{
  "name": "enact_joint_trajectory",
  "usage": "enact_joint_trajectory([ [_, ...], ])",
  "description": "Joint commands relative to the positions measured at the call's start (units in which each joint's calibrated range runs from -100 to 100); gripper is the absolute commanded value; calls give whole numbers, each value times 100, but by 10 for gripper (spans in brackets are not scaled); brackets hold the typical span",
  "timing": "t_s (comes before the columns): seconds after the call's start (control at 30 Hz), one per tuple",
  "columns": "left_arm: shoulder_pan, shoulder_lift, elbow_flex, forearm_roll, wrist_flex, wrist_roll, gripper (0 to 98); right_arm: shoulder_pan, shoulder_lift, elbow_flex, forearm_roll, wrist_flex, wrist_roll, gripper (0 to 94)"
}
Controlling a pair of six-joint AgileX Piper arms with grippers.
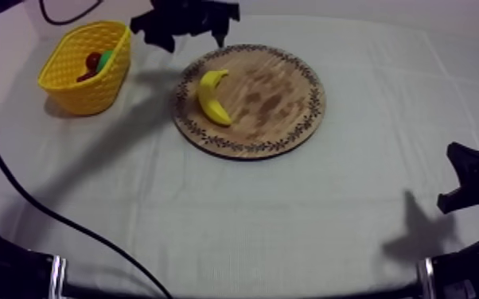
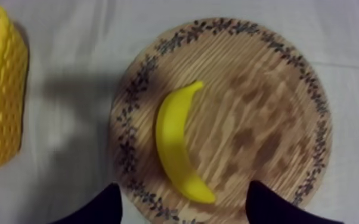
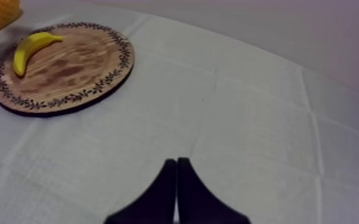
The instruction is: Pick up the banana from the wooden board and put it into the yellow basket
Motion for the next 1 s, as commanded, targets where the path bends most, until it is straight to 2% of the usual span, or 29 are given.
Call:
enact_joint_trajectory([
  [0.0, -4, 154, 60, 23, -12, 33, 776, 0, 0, -3, 0, 3, 0, 3],
  [0.53, -97, 1438, 69, 59, -479, 281, 754, 0, 0, -3, 0, 3, 0, 3],
  [0.97, -122, 2011, -375, 100, -668, 303, 716, 0, 0, -3, 0, 3, 0, 3],
])
